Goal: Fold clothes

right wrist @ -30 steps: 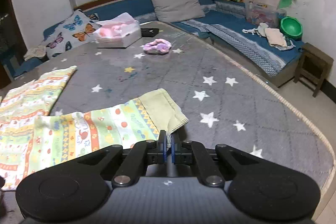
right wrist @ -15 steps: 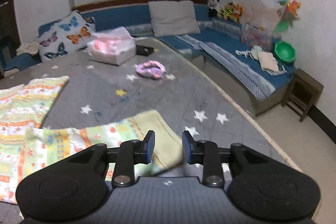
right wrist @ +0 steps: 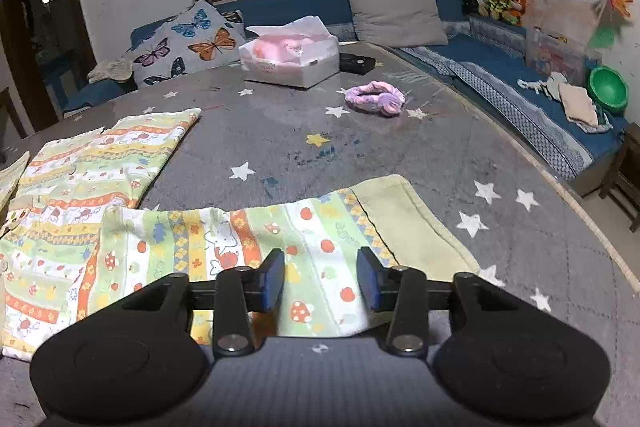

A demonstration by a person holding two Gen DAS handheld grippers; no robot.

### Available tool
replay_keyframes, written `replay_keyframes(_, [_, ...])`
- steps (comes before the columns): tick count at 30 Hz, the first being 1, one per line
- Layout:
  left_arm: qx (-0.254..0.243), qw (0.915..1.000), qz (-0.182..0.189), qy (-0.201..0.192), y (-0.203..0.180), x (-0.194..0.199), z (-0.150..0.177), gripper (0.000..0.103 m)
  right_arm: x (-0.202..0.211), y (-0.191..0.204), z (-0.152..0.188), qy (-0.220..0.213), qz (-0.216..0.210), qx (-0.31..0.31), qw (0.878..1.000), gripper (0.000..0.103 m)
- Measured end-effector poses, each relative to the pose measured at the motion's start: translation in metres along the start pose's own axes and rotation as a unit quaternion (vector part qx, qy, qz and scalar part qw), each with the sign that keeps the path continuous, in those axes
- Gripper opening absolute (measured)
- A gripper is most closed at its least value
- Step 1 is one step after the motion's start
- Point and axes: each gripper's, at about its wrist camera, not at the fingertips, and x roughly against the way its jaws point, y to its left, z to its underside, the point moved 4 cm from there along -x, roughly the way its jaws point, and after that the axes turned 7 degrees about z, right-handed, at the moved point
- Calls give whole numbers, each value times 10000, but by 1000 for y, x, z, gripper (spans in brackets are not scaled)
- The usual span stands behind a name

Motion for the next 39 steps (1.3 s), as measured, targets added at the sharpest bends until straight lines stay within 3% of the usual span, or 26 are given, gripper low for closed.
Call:
replay_keyframes(8, [-98,9985,-511,177,0,-47,-13,83,-6,1,3,-18,-147,-5,9999,51])
replay_keyframes(15, [102,9977,-611,290,8,-63,-13,72,-8,1,4,-59,-196,18,9998,54])
replay_keyframes(22, [5,9977,-628,257,15,-57,-18,18,-9,3,4,-36,-157,44,9999,55])
replay_keyframes(27, [270,9983,-512,-42,36,-23,-17,11,-9,3,2,29,-126,28,9999,55])
replay_keyframes(34, [573,9950,-399,-710,75,69,-8,11,-9,5,0,37,-23,136,9999,55])
replay_keyframes(39, [826,9889,-381,-1173,111,144,23,11,6,8,-5,-82,-30,158,9998,55])
